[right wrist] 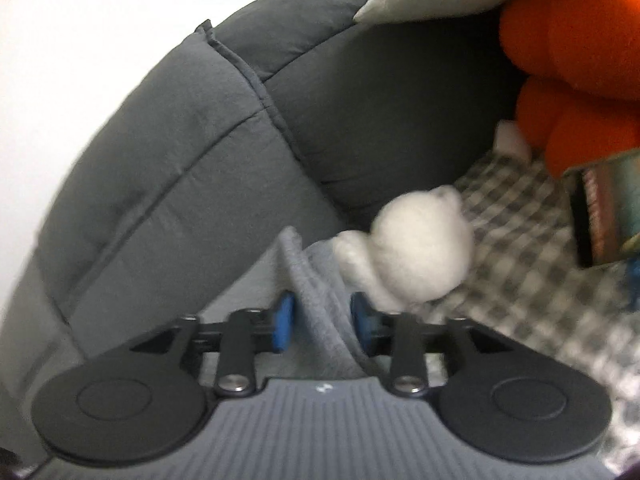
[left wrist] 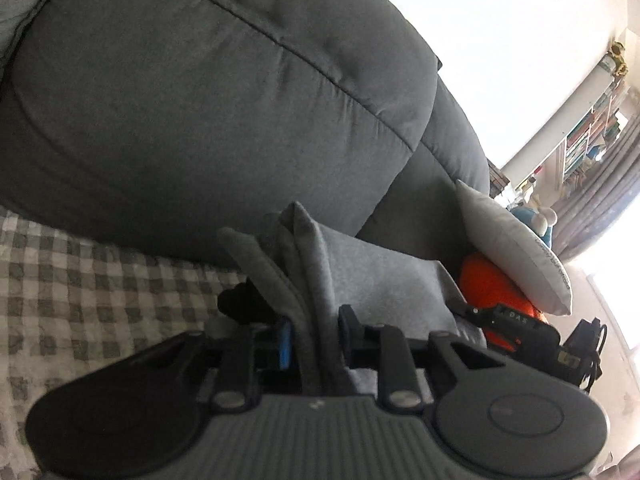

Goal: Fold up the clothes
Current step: 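Carry the held grey shirt with both grippers toward the sofa clothes stack, then lower the grey shirt onto the folded clothes stack and open both grippers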

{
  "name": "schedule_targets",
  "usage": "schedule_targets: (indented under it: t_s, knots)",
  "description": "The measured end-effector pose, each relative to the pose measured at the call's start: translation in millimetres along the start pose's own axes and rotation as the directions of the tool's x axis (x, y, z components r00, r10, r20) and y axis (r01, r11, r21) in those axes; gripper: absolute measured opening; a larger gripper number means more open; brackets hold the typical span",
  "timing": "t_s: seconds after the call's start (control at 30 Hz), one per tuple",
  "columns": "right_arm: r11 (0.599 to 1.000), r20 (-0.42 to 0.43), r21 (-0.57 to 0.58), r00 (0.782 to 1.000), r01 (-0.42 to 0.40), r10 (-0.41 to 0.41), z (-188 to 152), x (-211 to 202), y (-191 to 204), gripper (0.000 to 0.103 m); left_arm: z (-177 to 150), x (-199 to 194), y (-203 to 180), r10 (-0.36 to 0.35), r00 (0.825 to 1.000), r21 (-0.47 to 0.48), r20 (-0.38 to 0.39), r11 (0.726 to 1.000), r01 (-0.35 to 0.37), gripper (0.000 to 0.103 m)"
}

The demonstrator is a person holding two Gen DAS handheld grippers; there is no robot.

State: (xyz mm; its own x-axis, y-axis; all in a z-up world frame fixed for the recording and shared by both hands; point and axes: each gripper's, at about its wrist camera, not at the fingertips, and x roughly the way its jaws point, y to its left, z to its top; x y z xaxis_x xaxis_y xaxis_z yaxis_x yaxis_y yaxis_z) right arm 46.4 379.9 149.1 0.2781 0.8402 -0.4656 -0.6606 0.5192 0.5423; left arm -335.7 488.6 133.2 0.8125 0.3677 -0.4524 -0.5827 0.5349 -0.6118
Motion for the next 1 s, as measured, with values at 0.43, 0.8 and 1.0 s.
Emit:
schedule_targets:
  t_s: [0.43,0.8,1.0]
  knots:
    - [0.988,0.168,-0.152,0.986,0.019,0.007,-20,-60,14,0.055,19,-34,-58,0.027,0.989,0.224,0.147,0.973,-0.059,0.045]
    - [0.93,0.045,-0.363,0.996,-0.053,0.075,-66,-28,80,0.055,-20,40,-96,0.136,0.99,0.33,0.04,0.933,-0.141,0.045]
    - [0.936,0.079,-0.351,0.996,-0.015,0.046,-71,-43,76,0.054,-26,27,-98,0.207,0.975,0.375,0.079,0.9,-0.221,0.046]
